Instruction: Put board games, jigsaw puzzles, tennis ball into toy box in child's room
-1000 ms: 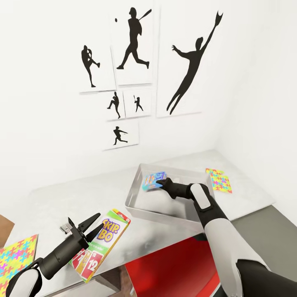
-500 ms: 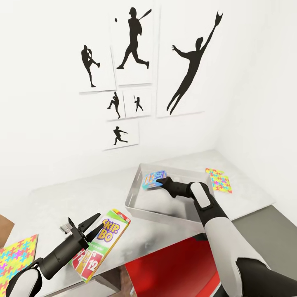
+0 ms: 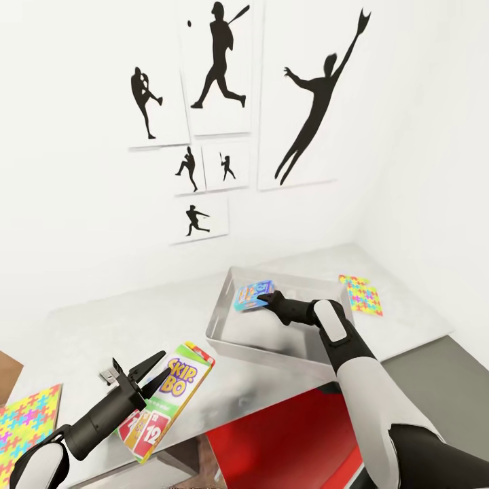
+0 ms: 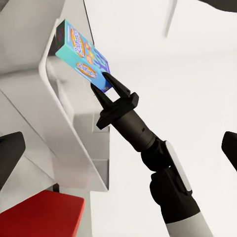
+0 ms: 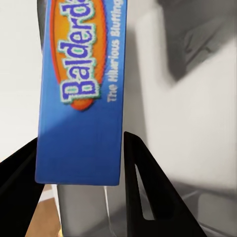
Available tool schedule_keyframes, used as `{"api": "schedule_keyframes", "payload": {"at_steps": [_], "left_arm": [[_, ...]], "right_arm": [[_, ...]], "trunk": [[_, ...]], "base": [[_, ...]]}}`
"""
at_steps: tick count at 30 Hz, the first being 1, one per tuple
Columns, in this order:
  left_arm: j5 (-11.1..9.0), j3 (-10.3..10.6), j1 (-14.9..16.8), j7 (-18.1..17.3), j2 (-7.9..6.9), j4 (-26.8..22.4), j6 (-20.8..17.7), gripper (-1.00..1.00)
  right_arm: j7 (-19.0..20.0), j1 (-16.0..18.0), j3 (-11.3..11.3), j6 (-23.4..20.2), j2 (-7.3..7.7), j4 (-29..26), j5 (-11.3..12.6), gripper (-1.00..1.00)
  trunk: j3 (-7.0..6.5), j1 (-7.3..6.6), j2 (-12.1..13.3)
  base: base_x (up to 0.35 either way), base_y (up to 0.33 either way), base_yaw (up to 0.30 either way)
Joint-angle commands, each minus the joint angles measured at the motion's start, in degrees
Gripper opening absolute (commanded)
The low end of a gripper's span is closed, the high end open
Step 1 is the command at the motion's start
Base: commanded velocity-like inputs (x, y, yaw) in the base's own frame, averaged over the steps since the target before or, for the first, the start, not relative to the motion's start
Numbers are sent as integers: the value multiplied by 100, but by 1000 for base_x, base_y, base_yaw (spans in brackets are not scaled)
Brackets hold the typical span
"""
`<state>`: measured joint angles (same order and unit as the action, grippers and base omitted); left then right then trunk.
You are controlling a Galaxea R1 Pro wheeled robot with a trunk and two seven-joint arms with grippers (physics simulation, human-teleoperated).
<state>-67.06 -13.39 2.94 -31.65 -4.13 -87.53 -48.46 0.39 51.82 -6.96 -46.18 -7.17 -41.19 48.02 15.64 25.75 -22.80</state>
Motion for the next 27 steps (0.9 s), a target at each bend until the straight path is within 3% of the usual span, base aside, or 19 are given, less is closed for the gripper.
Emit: {"api": "schedule_keyframes", "payload": {"at_steps": [1, 27], "left_arm": [[-9, -6, 4, -8, 0, 0, -32, 100], [-2, -6, 4, -8, 0, 8, -32, 100]], "right_arm": [[4, 5, -34, -36, -8, -3, -4, -100], [5, 6, -38, -27, -6, -3, -9, -100]], "trunk": [[19, 3, -11], [201, 3, -11]], "base": [[0, 0, 0], [0, 0, 0]]}}
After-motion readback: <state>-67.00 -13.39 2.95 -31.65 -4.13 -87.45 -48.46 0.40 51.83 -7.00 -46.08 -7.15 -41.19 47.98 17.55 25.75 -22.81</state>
